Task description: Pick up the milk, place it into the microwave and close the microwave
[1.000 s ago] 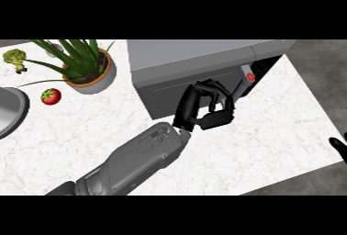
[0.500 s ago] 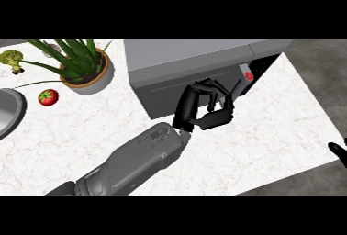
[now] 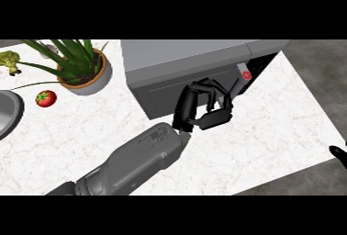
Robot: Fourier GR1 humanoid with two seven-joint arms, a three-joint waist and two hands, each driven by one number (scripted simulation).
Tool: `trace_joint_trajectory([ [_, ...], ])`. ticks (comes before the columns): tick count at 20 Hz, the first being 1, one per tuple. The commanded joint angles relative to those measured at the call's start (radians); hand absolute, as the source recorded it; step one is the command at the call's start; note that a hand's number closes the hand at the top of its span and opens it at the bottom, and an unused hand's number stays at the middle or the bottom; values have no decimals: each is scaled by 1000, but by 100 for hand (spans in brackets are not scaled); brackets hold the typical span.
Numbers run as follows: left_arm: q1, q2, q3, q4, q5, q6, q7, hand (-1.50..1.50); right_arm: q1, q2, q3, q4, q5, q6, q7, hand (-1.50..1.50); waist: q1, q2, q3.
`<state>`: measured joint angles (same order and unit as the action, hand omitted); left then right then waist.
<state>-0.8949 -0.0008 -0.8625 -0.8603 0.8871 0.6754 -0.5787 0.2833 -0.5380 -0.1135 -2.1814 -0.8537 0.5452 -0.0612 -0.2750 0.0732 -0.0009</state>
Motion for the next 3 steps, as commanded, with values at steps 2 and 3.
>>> trace_joint_trajectory([
  [2,-57,1,70,132,34,-1,4,150,-5,-7,0,-7,-19,-5,8,-150,-1,21,-1],
  [3,-57,1,65,131,31,2,-6,150,-6,-13,0,-2,-16,1,11,-150,-5,27,0],
])
